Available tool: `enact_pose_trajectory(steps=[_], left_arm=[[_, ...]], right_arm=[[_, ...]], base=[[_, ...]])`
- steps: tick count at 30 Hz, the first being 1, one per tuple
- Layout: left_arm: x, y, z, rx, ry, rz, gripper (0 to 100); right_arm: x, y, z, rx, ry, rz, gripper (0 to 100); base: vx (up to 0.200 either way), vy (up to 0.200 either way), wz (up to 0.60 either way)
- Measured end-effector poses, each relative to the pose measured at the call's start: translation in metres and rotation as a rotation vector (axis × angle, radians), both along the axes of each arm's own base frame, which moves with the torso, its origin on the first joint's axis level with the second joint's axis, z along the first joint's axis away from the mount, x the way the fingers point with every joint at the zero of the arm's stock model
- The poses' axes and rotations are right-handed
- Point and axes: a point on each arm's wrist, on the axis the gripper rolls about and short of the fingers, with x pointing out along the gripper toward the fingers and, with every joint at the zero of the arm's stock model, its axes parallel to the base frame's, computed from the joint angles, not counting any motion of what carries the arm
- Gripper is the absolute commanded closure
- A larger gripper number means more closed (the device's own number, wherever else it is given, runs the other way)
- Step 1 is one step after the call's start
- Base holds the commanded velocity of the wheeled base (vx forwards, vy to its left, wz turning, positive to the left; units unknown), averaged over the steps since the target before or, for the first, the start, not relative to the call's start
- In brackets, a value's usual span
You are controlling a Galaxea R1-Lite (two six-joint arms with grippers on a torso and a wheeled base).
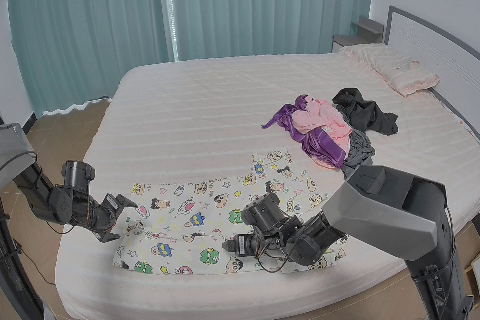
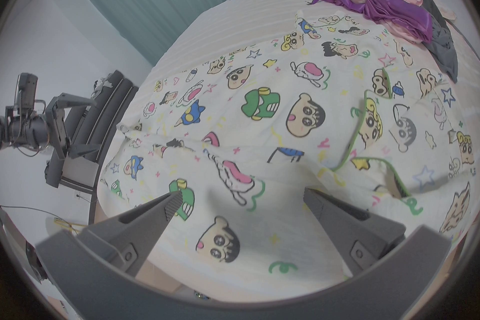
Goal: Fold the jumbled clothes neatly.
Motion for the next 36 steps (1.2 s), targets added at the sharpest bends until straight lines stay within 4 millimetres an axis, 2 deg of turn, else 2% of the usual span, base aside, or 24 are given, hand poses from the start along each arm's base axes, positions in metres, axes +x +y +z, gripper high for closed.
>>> enact_pose_trajectory(steps=[7, 11, 21, 28, 36], left_arm=[[0.0, 0.0, 0.0, 0.0, 0.0, 0.0, 0], [0.0, 0.0, 0.0, 0.0, 0.001, -0.001, 0], [0.001, -0.001, 0.002, -0.014, -0.004, 0.013, 0], [0.002, -0.002, 0.005, -0.038, -0.013, 0.031, 0], [0.003, -0.002, 0.008, -0.049, -0.028, 0.029, 0]], right_arm=[[0.014, -0.002, -0.001, 0.016, -0.02, -0.032, 0], [0.015, -0.002, 0.004, 0.038, -0.018, -0.041, 0], [0.012, -0.005, 0.043, 0.227, 0.05, -0.113, 0], [0.01, -0.043, 0.066, 0.244, 0.062, -0.195, 0], [-0.016, -0.098, 0.075, 0.252, 0.032, -0.296, 0]], base=[[0.0, 0.0, 0.0], [0.0, 0.0, 0.0], [0.0, 0.0, 0.0], [0.143, 0.0, 0.0], [0.175, 0.0, 0.0]])
